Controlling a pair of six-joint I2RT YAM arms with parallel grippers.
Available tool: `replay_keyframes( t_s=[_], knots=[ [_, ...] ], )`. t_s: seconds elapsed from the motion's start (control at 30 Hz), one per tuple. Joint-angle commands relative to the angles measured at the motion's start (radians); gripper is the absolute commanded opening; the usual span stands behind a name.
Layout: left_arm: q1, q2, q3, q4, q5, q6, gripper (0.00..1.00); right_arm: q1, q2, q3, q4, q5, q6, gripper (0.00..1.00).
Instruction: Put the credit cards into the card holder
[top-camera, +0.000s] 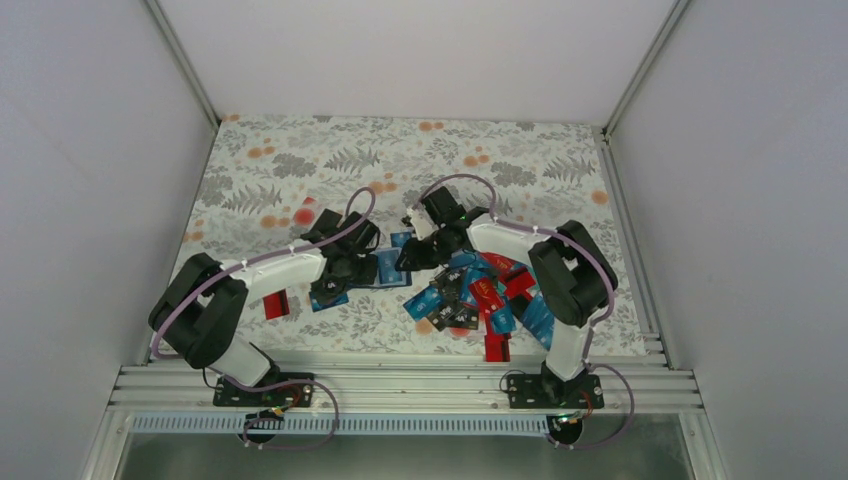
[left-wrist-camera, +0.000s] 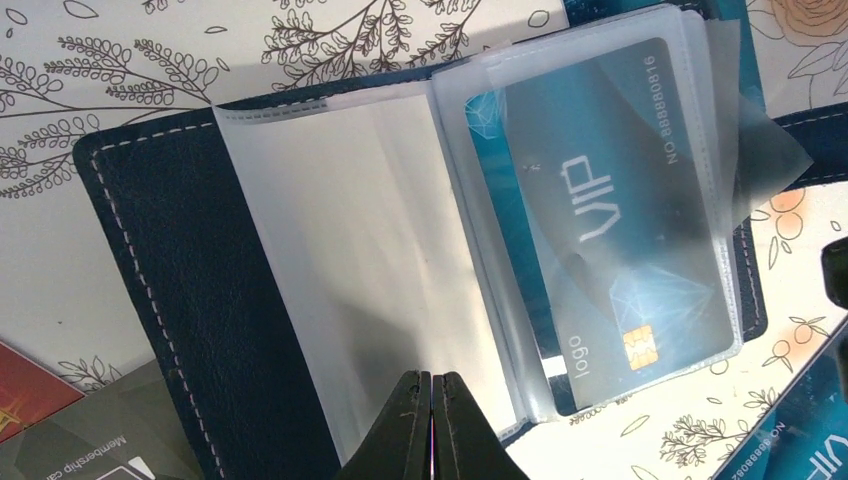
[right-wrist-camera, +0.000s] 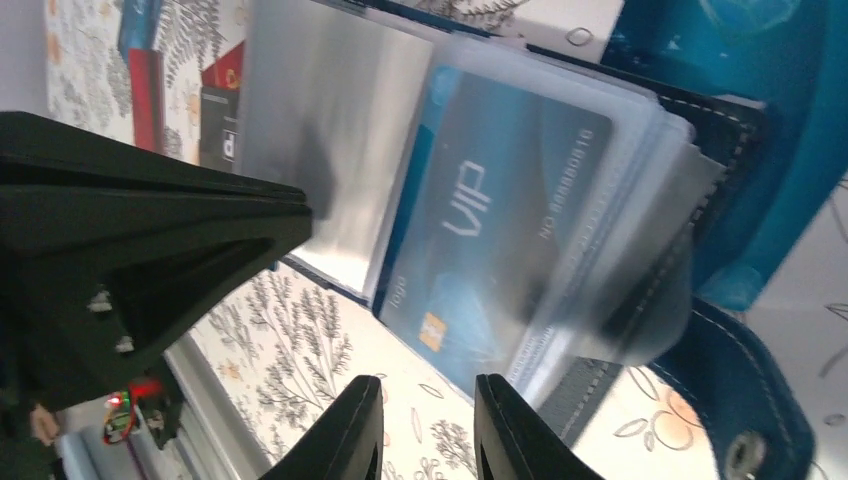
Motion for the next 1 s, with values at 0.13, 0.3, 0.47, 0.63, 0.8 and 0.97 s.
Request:
replay_keyframes(
  t_s=[0.13, 0.3, 0.47, 0.63, 0.8, 0.97],
  knots=[
    [0.003, 0.006, 0.012, 0.036, 0.003, -0.008, 0.02, -0.02, 0.075, 0.055, 0.023, -0.044, 0.087, 0.26],
    [0.004, 0.019, 0.04, 0.037, 0.011, 0.002, 0.02, -0.04, 0.094, 0.049, 0.023, -0.037, 0.096, 0.26],
    [0.003, 0.058, 0.054, 0.051, 0.017, 0.003, 0.02, -0.052, 0.09, 0.047, 0.023, -0.04, 0.088, 0.26],
    [0.002, 0.086, 0.07, 0.066, 0.029, 0.004, 0.02, -0.059, 0.088, 0.044, 0.022, -0.044, 0.082, 0.25],
    [0.004, 0.108, 0.082, 0.071, 0.031, 0.005, 0.02, -0.065, 0.088, 0.041, 0.025, -0.051, 0.075, 0.24],
    [0.004, 0.112, 0.085, 0.072, 0.034, 0.004, 0.02, -0.067, 0.088, 0.039, 0.028, -0.056, 0.072, 0.24]
  ],
)
